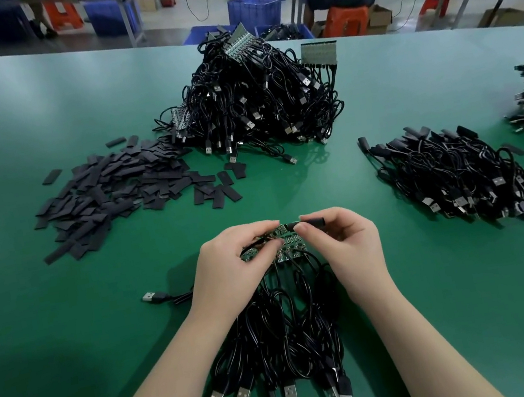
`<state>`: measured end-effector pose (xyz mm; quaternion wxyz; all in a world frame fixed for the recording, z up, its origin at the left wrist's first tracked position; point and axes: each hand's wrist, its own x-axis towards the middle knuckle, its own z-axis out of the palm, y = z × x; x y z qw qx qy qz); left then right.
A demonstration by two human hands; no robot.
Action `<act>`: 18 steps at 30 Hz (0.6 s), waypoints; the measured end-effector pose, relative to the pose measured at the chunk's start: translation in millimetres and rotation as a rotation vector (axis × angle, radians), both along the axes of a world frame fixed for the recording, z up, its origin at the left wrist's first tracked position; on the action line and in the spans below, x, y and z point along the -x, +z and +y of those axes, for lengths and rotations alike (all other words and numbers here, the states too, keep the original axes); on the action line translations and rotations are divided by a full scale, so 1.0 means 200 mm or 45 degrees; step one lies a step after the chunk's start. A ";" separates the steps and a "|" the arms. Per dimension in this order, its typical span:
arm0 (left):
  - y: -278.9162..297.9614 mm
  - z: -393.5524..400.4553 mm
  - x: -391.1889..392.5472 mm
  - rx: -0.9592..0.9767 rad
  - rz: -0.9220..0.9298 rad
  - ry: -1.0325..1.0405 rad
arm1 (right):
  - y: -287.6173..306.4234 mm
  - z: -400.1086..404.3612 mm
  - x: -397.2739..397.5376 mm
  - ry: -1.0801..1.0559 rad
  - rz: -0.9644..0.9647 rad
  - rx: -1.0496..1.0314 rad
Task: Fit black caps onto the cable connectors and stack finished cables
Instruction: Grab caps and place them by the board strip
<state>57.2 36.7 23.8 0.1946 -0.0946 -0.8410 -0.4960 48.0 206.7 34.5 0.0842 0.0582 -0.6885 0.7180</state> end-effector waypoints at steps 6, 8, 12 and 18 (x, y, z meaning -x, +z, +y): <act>-0.02 -0.01 0.00 0.080 -0.005 -0.027 | -0.02 0.01 0.00 0.000 0.055 -0.086; -0.02 -0.01 0.01 0.088 -0.002 -0.056 | -0.02 0.01 0.00 -0.011 0.079 -0.134; -0.02 -0.01 0.01 0.096 -0.014 -0.095 | -0.02 0.02 0.00 -0.030 0.124 -0.250; -0.03 -0.01 0.01 0.071 -0.077 -0.118 | 0.00 0.04 0.00 0.011 0.135 -0.331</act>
